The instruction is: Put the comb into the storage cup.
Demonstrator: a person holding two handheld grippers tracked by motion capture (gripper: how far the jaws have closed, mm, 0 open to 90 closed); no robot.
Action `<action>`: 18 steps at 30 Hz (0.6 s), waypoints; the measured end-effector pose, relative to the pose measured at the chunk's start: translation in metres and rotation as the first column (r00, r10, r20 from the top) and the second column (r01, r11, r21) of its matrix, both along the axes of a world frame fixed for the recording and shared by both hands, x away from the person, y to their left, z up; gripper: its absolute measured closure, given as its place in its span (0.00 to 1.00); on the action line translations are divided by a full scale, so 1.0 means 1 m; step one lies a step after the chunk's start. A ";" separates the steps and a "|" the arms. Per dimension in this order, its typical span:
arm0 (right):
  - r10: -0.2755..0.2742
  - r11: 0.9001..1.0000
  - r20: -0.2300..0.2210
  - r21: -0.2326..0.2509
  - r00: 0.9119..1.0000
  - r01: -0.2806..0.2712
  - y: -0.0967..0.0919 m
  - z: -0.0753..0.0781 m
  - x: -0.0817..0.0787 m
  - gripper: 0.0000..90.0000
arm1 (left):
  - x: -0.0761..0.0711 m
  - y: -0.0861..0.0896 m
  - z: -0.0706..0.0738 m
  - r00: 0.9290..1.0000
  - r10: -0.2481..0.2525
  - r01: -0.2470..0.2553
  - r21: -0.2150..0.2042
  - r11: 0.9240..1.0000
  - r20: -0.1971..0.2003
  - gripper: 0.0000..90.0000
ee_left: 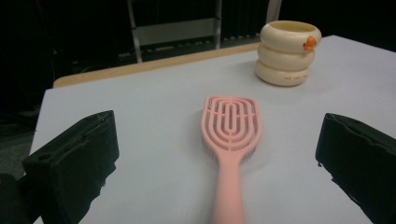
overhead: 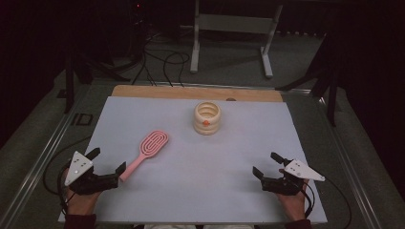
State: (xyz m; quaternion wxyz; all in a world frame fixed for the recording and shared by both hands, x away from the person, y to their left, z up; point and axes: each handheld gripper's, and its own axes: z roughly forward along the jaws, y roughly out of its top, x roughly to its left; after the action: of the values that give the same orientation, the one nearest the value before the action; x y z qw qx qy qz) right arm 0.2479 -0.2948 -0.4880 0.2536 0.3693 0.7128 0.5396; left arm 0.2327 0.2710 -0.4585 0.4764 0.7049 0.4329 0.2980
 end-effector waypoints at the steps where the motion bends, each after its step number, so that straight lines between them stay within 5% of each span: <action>1: 0.000 1.000 -0.002 -0.005 1.000 0.000 0.001 0.000 0.000 0.10 | 0.002 0.000 0.001 1.000 -0.003 0.003 0.005 1.000 -0.021 0.00; 10: 0.005 1.000 0.005 -0.006 1.000 -0.004 0.002 0.001 0.001 0.10 | 0.010 0.000 0.006 0.997 0.016 -0.013 0.043 0.999 -0.069 0.00; 18: -0.002 1.000 0.009 -0.005 1.000 0.002 0.001 0.003 0.002 0.10 | 0.019 -0.005 0.015 0.993 -0.017 0.029 0.106 0.994 -0.114 0.00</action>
State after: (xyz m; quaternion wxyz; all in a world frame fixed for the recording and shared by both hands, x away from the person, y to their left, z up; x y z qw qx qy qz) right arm 0.2495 -0.2935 -0.4850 0.2583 0.3669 0.7127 0.5391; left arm 0.2513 0.2660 -0.4437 0.4161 0.7502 0.4343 0.2748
